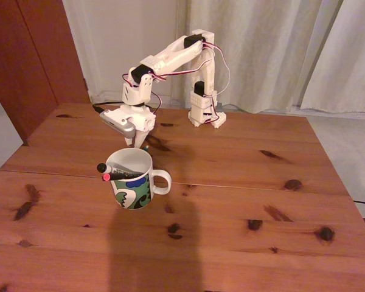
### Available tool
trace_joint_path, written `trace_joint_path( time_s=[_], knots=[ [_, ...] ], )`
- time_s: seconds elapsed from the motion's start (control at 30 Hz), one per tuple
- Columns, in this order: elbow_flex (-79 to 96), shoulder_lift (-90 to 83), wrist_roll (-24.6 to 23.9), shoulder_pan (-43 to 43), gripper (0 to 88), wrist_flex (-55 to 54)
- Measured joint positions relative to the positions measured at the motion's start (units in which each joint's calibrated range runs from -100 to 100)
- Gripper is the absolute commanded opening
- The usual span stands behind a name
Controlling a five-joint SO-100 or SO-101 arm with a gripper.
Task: Clean up the desk and place the pens and markers into the cup
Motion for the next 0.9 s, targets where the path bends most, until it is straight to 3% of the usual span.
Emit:
trace_joint_path(
  time_s=[0.9],
  knots=[
    [4.0,0.0,1.7,-1.3,13.0,-0.1]
  ],
)
